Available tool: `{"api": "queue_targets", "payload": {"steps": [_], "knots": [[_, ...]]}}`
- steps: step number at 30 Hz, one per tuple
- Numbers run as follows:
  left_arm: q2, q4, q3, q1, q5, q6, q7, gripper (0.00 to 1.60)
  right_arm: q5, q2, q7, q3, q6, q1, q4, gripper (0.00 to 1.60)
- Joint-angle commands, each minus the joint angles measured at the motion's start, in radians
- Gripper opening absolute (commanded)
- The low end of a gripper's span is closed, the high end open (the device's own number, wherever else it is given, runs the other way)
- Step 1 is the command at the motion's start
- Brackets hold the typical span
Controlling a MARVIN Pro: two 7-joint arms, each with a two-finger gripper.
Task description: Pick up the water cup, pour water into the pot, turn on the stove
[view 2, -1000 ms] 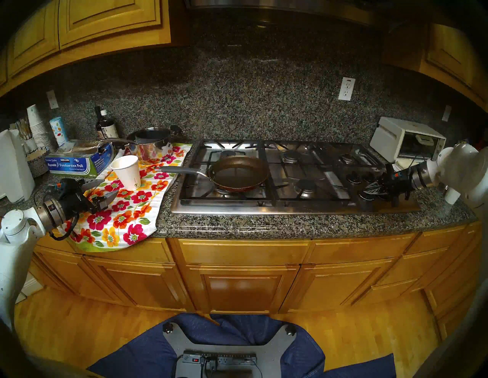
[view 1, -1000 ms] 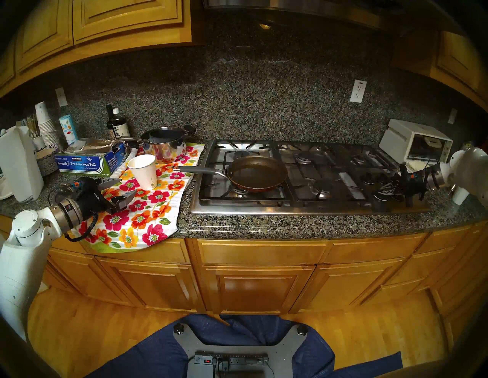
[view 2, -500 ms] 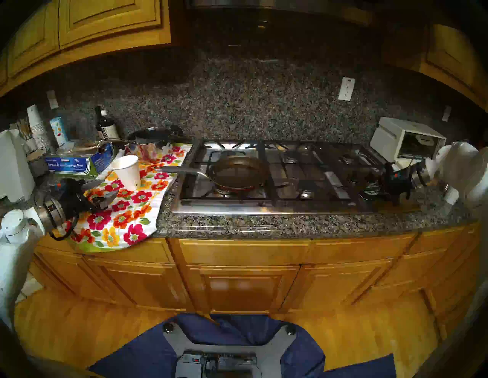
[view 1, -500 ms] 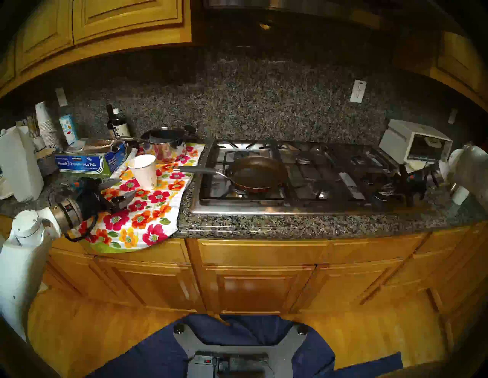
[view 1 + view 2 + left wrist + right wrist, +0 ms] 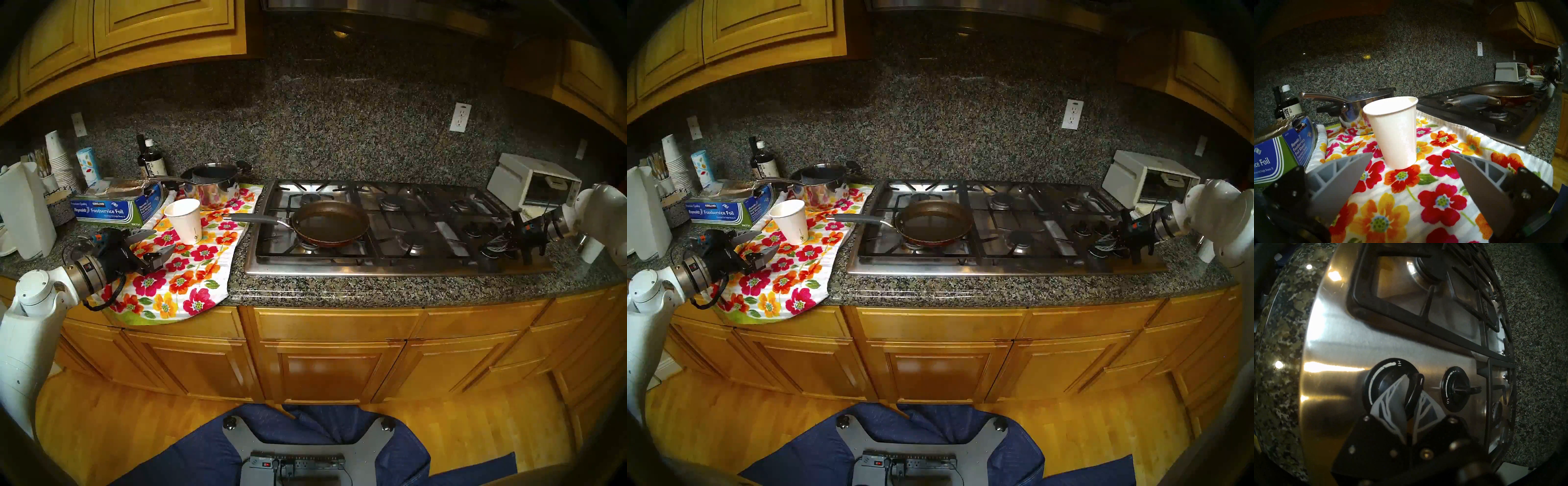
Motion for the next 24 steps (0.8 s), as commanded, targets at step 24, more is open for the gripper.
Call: {"api": "queue_targets", "payload": {"steps": [24], "knots": [[0.01,-0.013,-0.019,-0.019,-0.006,-0.006,0.002,1.6,-0.126,0.042,-0.033,-0.042,0.014,-0.05,0.105,0.0]]}}
